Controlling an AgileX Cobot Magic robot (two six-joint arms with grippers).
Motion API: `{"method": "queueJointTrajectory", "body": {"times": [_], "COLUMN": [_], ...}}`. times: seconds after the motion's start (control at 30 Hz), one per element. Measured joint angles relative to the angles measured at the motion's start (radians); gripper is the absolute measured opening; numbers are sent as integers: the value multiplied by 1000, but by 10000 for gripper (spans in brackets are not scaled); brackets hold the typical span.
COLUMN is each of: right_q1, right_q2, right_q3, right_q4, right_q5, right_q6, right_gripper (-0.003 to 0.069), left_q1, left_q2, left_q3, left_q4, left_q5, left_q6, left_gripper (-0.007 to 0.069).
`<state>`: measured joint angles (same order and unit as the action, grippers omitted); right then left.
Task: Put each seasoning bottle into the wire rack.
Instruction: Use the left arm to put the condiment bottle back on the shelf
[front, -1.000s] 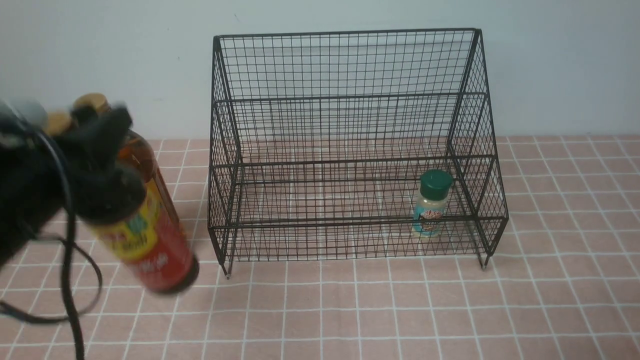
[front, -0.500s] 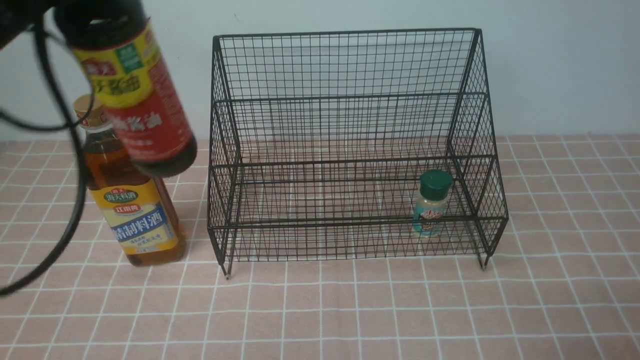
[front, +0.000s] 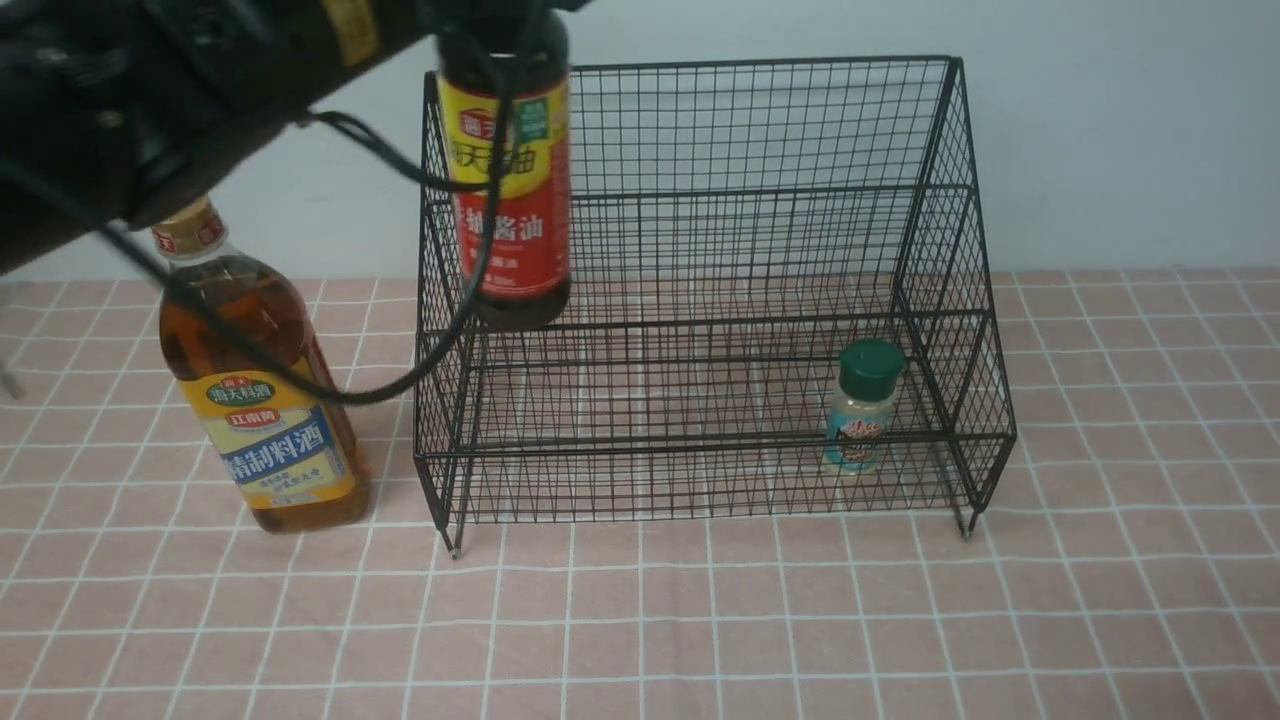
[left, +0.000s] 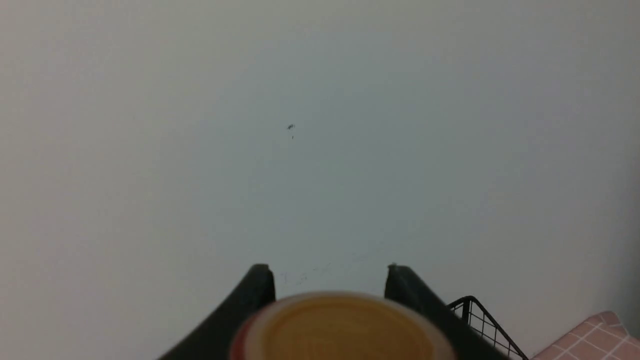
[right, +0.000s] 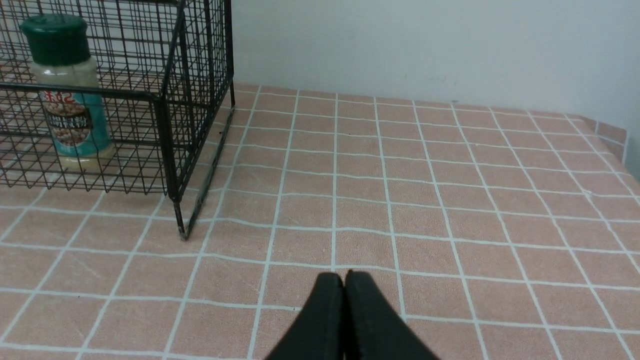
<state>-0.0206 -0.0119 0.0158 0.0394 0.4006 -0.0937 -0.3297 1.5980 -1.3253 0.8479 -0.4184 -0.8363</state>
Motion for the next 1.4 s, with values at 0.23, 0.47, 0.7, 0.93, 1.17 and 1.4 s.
{"method": "queueJointTrajectory", "body": {"times": [0.23,0.47,0.7,0.93,1.17,1.4], "right_q1": [0,0,0,0,0,0], "right_q2": [0,0,0,0,0,0], "right_q3": [0,0,0,0,0,0], "right_q4": [0,0,0,0,0,0], "right_q5": [0,0,0,0,0,0], "right_q6": [0,0,0,0,0,0], "right_gripper": [-15,-15,-15,-15,-15,-15], "left_q1": [0,-1,-2,-2,-4,-4], "left_q2": [103,146,163,206,217,217], "left_q3": [-58,-57,-38,-23,-22,-26], "left_q4": [-3,18,112,191,307,453], "left_q5": [18,44,123,124,115,101], "left_q6": [4,-7,-78,-202,-379,-494], "left_gripper": [258,258,258,258,258,258]}}
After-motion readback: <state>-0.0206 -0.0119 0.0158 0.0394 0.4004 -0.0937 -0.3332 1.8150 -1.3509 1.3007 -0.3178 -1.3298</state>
